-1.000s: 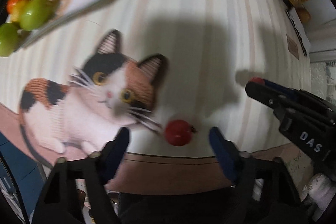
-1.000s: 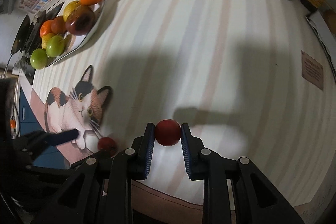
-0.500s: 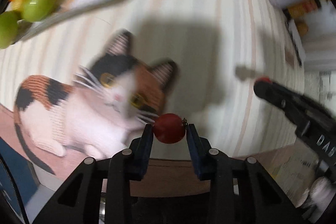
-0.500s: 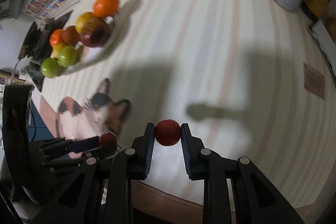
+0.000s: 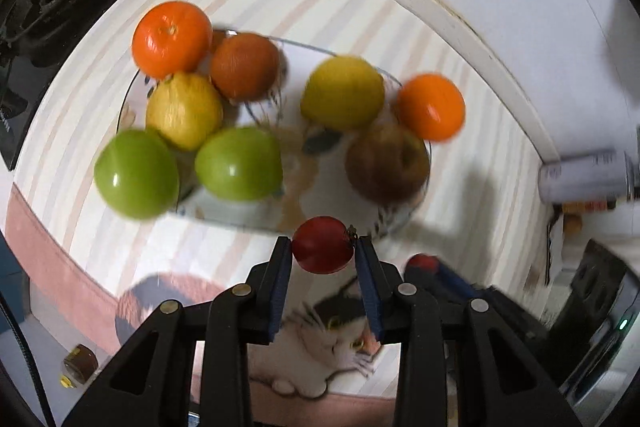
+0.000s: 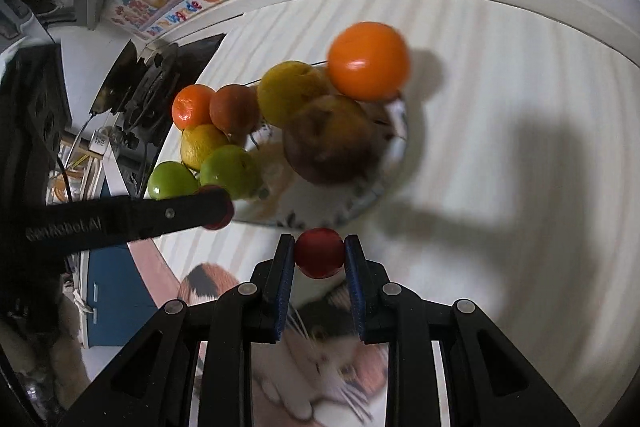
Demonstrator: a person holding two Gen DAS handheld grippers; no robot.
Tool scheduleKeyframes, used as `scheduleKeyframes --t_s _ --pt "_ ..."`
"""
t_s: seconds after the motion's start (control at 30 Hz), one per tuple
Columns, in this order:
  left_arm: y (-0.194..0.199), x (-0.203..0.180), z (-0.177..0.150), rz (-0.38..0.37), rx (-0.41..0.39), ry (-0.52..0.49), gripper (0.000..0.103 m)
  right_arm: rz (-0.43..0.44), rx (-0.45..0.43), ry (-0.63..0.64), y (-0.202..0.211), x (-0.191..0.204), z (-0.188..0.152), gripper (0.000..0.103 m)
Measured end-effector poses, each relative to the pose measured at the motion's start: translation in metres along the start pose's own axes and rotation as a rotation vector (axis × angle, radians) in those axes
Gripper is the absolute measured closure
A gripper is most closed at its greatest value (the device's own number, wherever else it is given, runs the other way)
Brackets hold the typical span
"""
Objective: Organize fruits
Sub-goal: 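Place the cherry tomato on the plate with the left tool while the right places its tomato, then withdraw both open tools from the plate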
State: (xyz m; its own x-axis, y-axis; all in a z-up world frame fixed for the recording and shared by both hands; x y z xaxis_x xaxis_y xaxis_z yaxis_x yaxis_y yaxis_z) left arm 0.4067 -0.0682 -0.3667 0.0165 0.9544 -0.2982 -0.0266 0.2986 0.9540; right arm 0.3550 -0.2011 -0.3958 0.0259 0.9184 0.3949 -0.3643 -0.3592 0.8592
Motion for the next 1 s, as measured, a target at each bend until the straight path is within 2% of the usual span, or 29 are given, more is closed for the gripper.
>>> scheduleKeyframes --t_s 0.2,0.23,0.27,0.3,0.33,0.37,0.47,0.5,0.57,0.67,0.8,1.0 --pt "-0.012 -0.009 0.021 0.002 0.021 0.003 0.072 0.016 0.060 0.019 -0.037 0.006 0.012 0.074" --pt "-0.012 -0.010 0.024 0.008 0.024 0.005 0.072 0.020 0.070 0.014 -0.037 0.005 0.012 0.064" --pt "-0.013 -0.010 0.025 0.029 0.028 0.007 0.072 0.034 0.063 0.006 -0.036 0.006 0.014 0.047" --pt "-0.014 -0.010 0.026 0.046 0.029 0.006 0.071 0.031 0.058 0.008 -0.034 0.007 0.015 0.037" --pt "-0.010 -0.008 0.026 0.052 0.025 0.003 0.071 0.024 0.060 0.014 -0.032 0.007 0.016 0.019" --pt "-0.010 -0.009 0.028 0.069 0.020 0.000 0.068 0.022 0.060 0.021 -0.029 0.008 0.016 0.016" --pt "0.000 -0.004 0.030 0.099 -0.015 -0.002 0.034 -0.009 0.070 0.030 -0.019 0.002 0.012 0.016" --pt "0.003 -0.001 0.029 0.116 -0.031 -0.008 0.029 -0.025 0.071 0.034 -0.014 0.000 0.010 0.016" --pt "0.010 0.004 0.027 0.140 -0.054 -0.014 0.020 -0.084 0.072 0.054 -0.006 -0.004 0.009 0.009" --pt "0.021 0.016 0.017 0.182 -0.086 -0.015 0.011 -0.153 0.060 0.091 0.009 -0.007 0.009 0.008" --pt "0.034 0.033 0.003 0.221 -0.134 0.011 0.011 -0.208 0.037 0.129 0.026 -0.004 0.013 0.008" --pt "0.059 0.042 -0.016 0.236 -0.207 0.035 0.011 -0.265 -0.006 0.165 0.058 0.007 0.017 0.008"
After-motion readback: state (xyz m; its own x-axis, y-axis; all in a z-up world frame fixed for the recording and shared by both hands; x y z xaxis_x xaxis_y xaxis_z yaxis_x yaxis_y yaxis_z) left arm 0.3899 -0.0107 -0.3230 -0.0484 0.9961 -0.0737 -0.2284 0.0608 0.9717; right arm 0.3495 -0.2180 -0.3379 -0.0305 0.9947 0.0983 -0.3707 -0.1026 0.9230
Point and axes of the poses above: each gripper's, at about its wrist camera, not at the fingertips, and y roughly against the way its jaws point, x to its left, z to its top, the point moved 7 cm from there along -y, roughly the way its jaws point, and after that the axes turned 7 degrees about y, right-handed, at the moved point
